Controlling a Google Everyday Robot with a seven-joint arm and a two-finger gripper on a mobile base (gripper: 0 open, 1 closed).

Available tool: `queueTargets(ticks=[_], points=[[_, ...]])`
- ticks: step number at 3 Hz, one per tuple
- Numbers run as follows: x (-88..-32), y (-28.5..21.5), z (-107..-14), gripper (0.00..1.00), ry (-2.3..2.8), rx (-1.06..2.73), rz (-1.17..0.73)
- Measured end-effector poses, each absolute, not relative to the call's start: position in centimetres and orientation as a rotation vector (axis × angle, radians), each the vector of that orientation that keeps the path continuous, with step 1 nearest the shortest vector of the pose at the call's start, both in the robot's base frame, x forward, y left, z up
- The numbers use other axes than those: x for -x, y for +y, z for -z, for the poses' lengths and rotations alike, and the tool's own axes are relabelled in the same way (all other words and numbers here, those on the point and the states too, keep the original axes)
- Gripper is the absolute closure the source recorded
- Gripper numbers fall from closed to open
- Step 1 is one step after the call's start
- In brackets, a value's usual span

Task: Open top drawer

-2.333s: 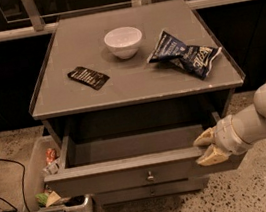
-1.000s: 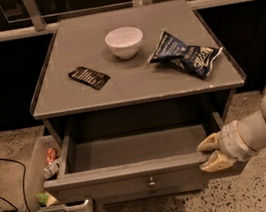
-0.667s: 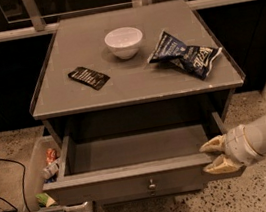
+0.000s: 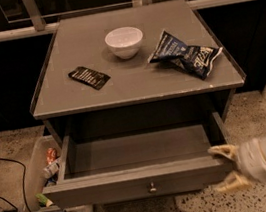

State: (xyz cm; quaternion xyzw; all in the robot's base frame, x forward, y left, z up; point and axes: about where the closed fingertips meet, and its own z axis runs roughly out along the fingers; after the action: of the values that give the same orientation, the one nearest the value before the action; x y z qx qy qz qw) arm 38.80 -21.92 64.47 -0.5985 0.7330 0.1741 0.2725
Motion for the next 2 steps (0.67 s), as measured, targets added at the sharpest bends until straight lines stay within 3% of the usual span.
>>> queueTargets(ticks=[2], points=[[-35.6, -21.1, -65.5, 0.96, 1.934, 1.63, -0.518]])
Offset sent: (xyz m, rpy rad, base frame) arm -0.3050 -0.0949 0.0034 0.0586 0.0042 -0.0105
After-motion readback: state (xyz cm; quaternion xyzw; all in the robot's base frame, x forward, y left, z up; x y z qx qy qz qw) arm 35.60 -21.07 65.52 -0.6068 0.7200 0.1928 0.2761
